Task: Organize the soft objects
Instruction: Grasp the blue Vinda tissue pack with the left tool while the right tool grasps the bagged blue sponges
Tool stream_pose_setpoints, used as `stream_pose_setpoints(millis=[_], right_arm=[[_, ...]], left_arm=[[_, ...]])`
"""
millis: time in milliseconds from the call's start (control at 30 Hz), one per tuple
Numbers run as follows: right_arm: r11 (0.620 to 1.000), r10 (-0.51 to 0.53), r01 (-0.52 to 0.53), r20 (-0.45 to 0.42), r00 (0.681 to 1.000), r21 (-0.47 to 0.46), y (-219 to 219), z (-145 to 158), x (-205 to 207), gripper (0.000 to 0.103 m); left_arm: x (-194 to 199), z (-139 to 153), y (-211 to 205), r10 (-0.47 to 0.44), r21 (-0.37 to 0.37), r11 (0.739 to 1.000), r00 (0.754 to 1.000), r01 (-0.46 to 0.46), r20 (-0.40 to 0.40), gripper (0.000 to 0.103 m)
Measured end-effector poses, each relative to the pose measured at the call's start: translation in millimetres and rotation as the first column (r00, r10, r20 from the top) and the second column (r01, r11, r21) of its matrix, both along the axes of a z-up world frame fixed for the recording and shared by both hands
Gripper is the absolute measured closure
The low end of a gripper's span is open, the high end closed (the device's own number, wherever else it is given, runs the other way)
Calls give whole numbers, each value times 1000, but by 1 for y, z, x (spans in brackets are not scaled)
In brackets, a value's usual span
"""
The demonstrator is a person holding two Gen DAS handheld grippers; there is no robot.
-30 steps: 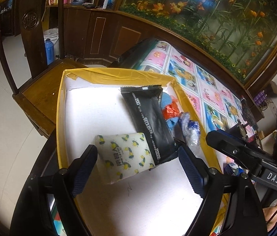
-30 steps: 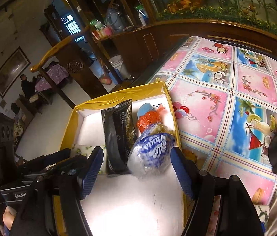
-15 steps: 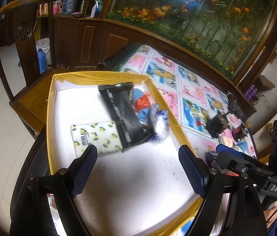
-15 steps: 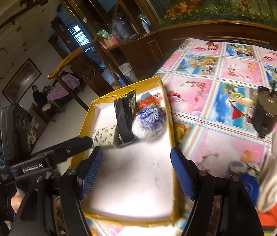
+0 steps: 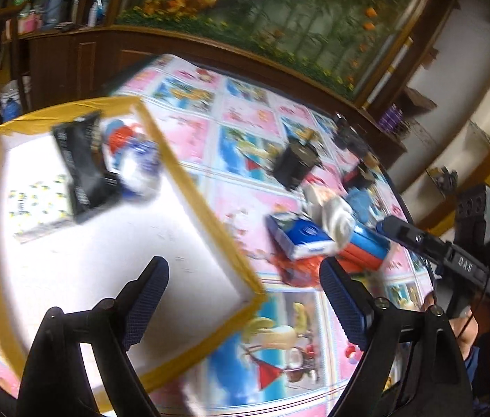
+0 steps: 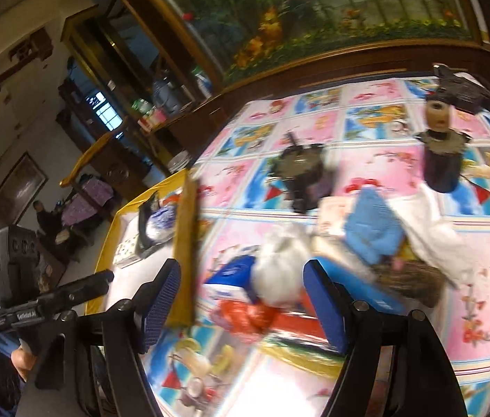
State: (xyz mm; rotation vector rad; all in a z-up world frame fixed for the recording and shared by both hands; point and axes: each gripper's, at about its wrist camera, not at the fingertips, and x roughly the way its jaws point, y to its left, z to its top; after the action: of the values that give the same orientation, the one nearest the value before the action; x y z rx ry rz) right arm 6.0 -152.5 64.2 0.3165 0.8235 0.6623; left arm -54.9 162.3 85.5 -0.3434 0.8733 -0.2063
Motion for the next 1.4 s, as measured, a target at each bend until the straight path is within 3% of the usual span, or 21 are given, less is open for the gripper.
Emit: stream_pose_setpoints(millis=[100, 200, 467, 600, 700, 933, 1067, 1100, 1167, 1200, 1233, 1300, 1400], right_arm=[[999, -48, 48, 8, 999, 11, -24, -5, 5, 26], [995, -55, 54, 1, 999, 80, -43, -12, 8, 26], [981, -52, 55, -21, 998, 186, -70, -21, 14, 25], [980, -49, 53, -26, 998, 191, -73, -21, 13, 20], [981, -40, 51, -61, 997, 185, -72, -27, 16, 20], [984, 9, 0, -51, 999, 176, -62, -29, 14, 20], [994, 83, -84, 14, 996, 73, -40, -24, 0, 21], [995, 96, -97, 23, 995, 33, -33, -24, -3, 27], [991, 132, -131, 13, 991, -41, -20, -29, -8, 50], [986, 154, -153, 4, 988, -70, -14, -33, -11, 66], [981, 164, -164, 1, 986, -103, -8, -37, -14, 73], [974, 158, -156, 0, 987, -161, 0, -45, -17, 73], [976, 149, -148, -3, 989, -160, -2, -49, -16, 76]], left_arm=[[20, -7, -26, -36, -26, 999, 998, 34, -55, 15], [39, -12, -46, -53, -18, 999, 994, 51, -94, 15], [88, -38, -88, -35, 121, 991, 982, 58, -185, 15], [105, -48, -103, -47, 172, 982, 983, 79, -179, 16], [113, -55, -108, -67, 147, 984, 979, 96, -191, 42], [89, -56, -104, -92, 95, 990, 985, 106, -146, 46], [64, -49, -107, -105, 115, 987, 990, 116, -96, 46], [60, -47, -108, -110, 116, 986, 990, 120, -89, 46], [53, -46, -108, -118, 120, 985, 990, 126, -74, 46], [51, -45, -109, -117, 127, 984, 991, 125, -70, 46], [50, -45, -109, -117, 133, 983, 991, 125, -66, 46], [52, -48, -109, -118, 132, 983, 990, 127, -71, 46], [57, -54, -105, -108, 117, 986, 990, 118, -87, 46]])
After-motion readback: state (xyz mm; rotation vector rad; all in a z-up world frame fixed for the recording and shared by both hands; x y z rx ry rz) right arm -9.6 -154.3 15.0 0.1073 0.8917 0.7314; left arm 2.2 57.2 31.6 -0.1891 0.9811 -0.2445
